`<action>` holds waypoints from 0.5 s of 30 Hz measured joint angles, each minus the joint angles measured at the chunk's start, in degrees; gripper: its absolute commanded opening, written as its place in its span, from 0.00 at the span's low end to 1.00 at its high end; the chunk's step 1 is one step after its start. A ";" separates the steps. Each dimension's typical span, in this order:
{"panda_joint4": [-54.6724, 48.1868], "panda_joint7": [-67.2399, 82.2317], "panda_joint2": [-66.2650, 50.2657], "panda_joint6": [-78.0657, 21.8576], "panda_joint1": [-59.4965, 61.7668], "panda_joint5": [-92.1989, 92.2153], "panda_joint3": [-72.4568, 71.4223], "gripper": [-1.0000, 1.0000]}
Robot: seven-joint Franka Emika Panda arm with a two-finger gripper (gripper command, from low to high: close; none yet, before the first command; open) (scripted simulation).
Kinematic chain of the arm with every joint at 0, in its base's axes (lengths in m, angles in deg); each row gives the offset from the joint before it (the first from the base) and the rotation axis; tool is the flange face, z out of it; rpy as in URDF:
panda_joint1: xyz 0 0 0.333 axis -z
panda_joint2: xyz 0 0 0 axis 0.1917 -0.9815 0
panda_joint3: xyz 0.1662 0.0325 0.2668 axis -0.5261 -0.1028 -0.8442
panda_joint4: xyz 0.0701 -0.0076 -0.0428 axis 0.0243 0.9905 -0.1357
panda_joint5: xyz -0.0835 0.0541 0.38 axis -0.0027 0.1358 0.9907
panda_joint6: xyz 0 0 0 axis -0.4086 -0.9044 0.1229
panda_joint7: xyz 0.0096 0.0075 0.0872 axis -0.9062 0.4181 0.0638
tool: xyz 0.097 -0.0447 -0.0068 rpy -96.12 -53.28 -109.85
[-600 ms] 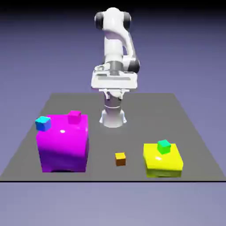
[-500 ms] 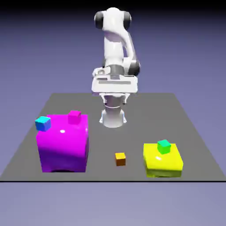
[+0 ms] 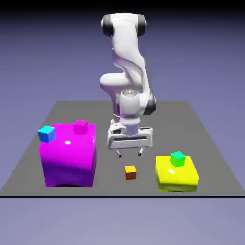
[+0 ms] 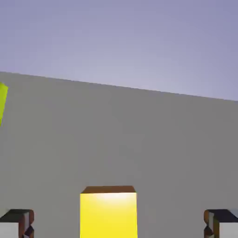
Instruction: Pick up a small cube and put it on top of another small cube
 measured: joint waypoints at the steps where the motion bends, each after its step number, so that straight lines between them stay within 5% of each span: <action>1: -0.23 0.01 -1.12 -0.35 -0.10 -0.01 -0.02 0.50; 8: -2.73 -0.18 -13.56 9.59 -0.36 -0.26 0.30 0.50; 9: -2.93 -0.20 -14.54 10.38 -0.38 -0.28 0.32 0.00; 15: -1.26 -0.10 -6.25 3.75 -0.20 -0.14 0.11 0.00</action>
